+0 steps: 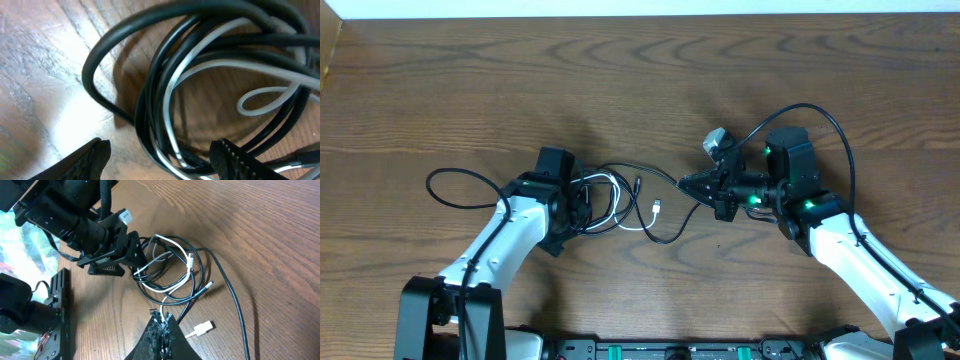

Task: Untangle cables

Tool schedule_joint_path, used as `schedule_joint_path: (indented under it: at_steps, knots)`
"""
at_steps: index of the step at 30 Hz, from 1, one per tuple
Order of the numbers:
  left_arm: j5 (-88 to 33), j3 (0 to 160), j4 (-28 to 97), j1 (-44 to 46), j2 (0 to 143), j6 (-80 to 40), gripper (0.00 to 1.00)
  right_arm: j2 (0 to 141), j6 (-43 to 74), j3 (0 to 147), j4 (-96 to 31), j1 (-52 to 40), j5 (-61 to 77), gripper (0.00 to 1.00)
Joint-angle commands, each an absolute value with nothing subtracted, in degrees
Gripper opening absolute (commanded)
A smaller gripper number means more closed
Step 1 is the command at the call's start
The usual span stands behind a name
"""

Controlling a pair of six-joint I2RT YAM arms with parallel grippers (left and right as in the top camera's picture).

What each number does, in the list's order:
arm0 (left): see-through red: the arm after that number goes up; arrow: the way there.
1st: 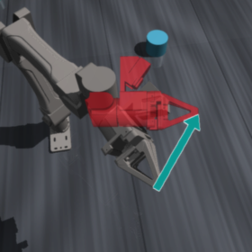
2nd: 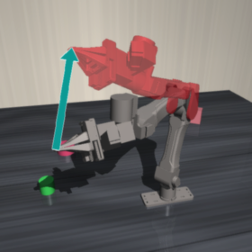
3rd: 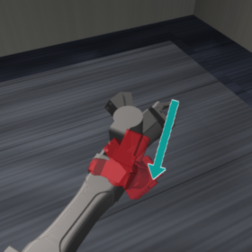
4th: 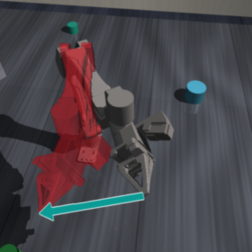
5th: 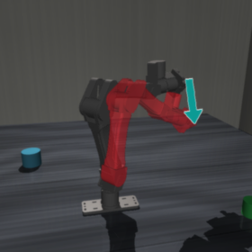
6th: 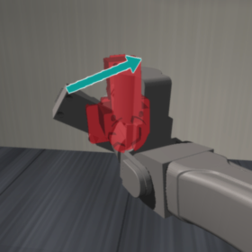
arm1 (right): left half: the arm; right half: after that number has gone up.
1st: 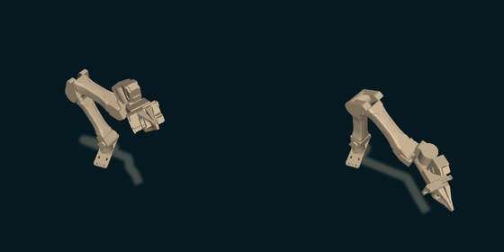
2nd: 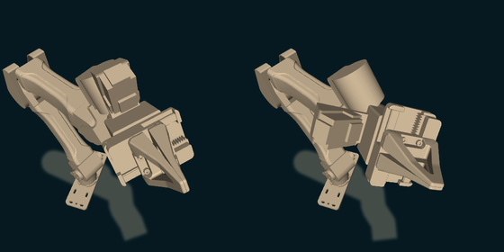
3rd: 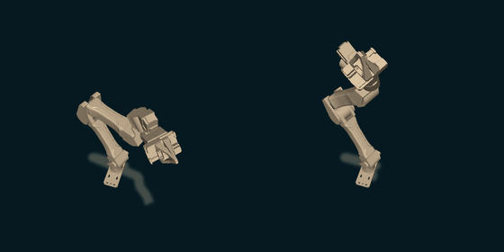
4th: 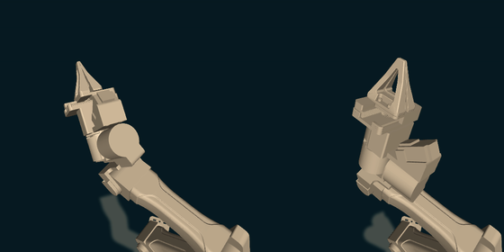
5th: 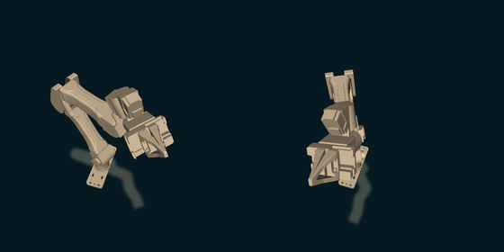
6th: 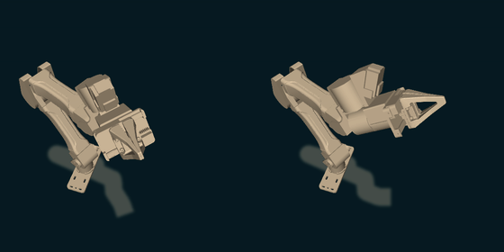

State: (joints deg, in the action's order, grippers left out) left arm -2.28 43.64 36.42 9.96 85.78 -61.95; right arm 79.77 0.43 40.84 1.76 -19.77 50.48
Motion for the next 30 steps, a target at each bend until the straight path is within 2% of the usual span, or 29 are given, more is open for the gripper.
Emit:
schedule_joint_path:
  at_steps: [1, 15, 24, 26, 30]
  knots:
    - [1.2, 43.0, 35.3, 9.8, 86.2, -62.9, 0.69, 79.6, 0.8, 41.1, 1.7, -19.6, 50.5, 0.01]
    - [1.1, 43.0, 33.3, 9.8, 89.5, -63.3, 0.59, 79.6, 0.8, 41.1, 1.7, -19.6, 50.0, 0.01]
    - [0.5, 43.0, 31.8, 9.8, 94.3, -64.9, 0.58, 79.6, 0.8, 41.1, 1.5, -19.6, 49.6, 0.01]
    - [0.5, 43.0, 31.8, 9.8, 94.3, -64.8, 0.53, 79.6, 0.8, 41.1, 1.5, -19.6, 49.6, 0.01]
    - [0.5, 43.0, 31.8, 9.8, 94.3, -64.8, 0.37, 79.6, 0.8, 41.1, 1.5, -19.6, 49.6, 0.01]
